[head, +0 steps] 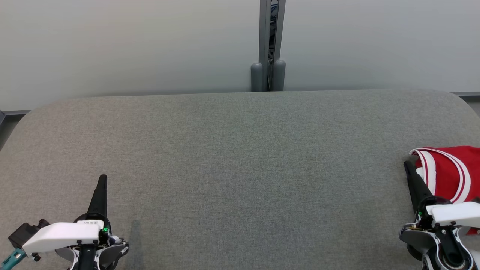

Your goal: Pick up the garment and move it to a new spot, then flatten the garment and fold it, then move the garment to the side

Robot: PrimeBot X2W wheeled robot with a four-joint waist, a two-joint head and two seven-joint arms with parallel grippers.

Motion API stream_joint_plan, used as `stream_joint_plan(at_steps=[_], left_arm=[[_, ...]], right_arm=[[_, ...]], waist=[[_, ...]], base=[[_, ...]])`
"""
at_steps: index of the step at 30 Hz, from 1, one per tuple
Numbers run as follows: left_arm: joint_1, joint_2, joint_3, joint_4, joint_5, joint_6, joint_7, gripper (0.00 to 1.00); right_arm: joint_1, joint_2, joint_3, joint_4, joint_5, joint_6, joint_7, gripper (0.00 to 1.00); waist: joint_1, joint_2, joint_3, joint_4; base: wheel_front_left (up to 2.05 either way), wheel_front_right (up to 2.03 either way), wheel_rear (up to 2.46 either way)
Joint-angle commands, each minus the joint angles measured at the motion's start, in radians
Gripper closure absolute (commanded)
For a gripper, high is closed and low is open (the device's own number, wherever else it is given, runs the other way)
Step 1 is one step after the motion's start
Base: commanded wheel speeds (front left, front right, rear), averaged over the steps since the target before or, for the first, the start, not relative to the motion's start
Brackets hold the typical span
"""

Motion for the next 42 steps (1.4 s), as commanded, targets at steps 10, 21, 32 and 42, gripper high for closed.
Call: stream_joint_plan(at_steps=[10,21,32,42], left_arm=[[-0.034,-0.014,0.036,0.007,-0.062,-0.032,0.019,1.00],[-0.044,-0.028,0.060,0.016,-0.113,-0.055,0.033,1.00],[-0.049,-0.036,0.074,0.021,-0.137,-0.067,0.043,1.00],[-0.049,-0.037,0.074,0.020,-0.136,-0.067,0.044,1.00]], right_arm=[[-0.026,-0.010,-0.010,0.009,0.088,0.000,0.019,1.00],[-0.035,-0.010,-0.016,0.017,0.152,0.000,0.031,1.00],[-0.038,-0.011,-0.019,0.021,0.189,0.000,0.038,1.00],[-0.038,-0.011,-0.019,0.021,0.189,0.000,0.037,1.00]], waist=[[0.0000,-0.0001,0.002,0.005],[0.0000,-0.0001,0.004,0.009],[0.0000,-0.0001,0.006,0.012],[0.0000,-0.0001,0.006,0.012]], base=[[0.00,0.00,0.00],[0.00,0.00,0.00],[0.00,0.00,0.00],[0.00,0.00,0.00]])
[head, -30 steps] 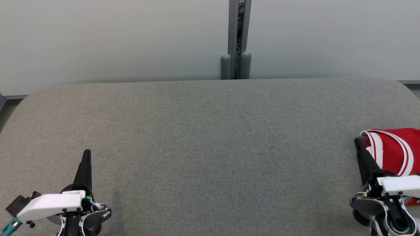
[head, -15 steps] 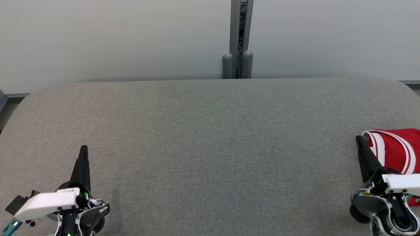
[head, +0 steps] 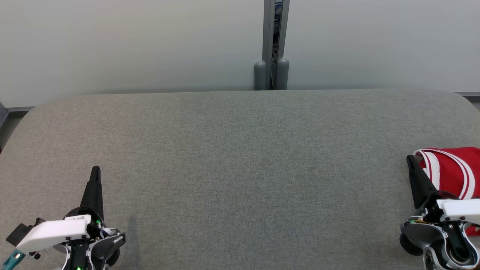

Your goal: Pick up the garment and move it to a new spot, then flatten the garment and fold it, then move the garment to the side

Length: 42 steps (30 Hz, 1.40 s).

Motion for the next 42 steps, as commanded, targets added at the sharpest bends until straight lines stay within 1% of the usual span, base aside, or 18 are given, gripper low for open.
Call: stream_joint_plan(at_steps=[1,42], left_arm=[[-0.015,0.002,0.005,0.001,-0.001,-0.006,0.003,1.00],[-0.015,0.001,0.007,0.001,0.002,-0.006,0.004,1.00]], right_arm=[[-0.008,-0.009,-0.004,-0.001,0.005,0.000,0.003,1.00],[-0.008,-0.009,-0.003,-0.001,0.005,0.000,0.003,1.00]], waist=[[-0.0001,-0.0001,0.000,0.000],[-0.0001,-0.0001,0.000,0.000]], base=[[0.00,0.00,0.00],[0.00,0.00,0.00]])
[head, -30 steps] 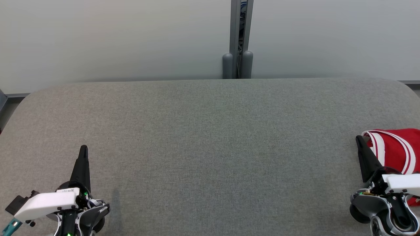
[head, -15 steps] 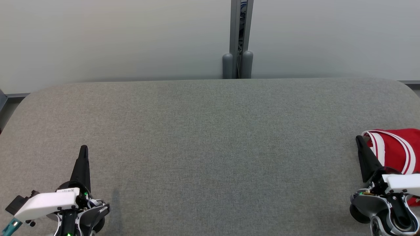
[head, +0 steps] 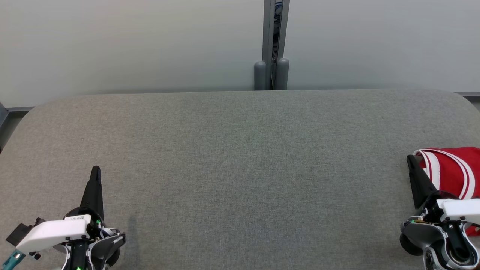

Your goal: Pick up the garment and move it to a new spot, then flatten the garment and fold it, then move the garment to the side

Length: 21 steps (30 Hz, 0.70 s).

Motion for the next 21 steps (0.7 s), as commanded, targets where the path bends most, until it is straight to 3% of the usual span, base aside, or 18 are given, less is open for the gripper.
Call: stream_joint_plan(at_steps=[1,21], left_arm=[[-0.015,0.002,0.004,0.001,0.002,-0.006,0.001,1.00],[-0.015,0.002,0.005,0.001,0.003,-0.006,0.002,1.00]], right_arm=[[-0.008,-0.009,-0.003,-0.001,0.005,0.000,0.003,1.00],[-0.008,-0.009,-0.003,-0.001,0.005,0.000,0.003,1.00]], waist=[[0.0000,0.0000,0.000,0.000],[0.0000,0.0000,0.000,0.000]], base=[[0.00,0.00,0.00],[0.00,0.00,0.00]])
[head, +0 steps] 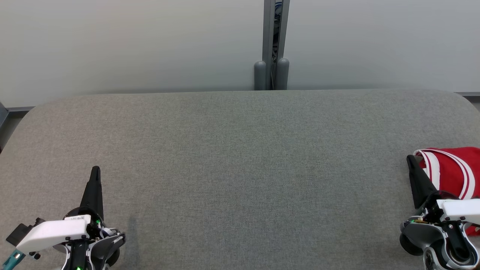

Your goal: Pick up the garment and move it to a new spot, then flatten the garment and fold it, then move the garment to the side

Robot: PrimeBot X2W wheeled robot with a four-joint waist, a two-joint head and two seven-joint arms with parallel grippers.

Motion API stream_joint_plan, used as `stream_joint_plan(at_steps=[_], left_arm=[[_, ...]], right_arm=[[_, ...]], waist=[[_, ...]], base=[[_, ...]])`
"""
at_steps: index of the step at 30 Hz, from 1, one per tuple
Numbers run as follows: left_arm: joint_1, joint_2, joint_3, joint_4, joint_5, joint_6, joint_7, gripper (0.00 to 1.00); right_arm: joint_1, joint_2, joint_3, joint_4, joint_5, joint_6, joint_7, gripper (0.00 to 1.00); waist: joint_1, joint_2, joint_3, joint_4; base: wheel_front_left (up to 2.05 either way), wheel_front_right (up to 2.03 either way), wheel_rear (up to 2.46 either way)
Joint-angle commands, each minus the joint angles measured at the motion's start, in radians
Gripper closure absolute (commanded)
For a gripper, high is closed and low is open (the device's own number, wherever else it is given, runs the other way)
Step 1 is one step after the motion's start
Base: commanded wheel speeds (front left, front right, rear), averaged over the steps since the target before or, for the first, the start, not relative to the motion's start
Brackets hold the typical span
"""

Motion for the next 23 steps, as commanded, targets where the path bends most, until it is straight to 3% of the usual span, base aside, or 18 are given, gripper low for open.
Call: stream_joint_plan(at_steps=[1,23], left_arm=[[-0.015,0.002,0.004,0.001,0.002,-0.006,0.002,1.00],[-0.015,0.002,0.004,0.000,0.003,-0.006,0.002,1.00]], right_arm=[[-0.008,-0.009,-0.003,-0.001,0.005,0.000,0.003,1.00],[-0.008,-0.009,-0.003,-0.001,0.005,0.000,0.003,1.00]], waist=[[0.0000,0.0000,0.000,0.000],[0.0000,0.0000,0.000,0.000]], base=[[0.00,0.00,0.00],[0.00,0.00,0.00]])
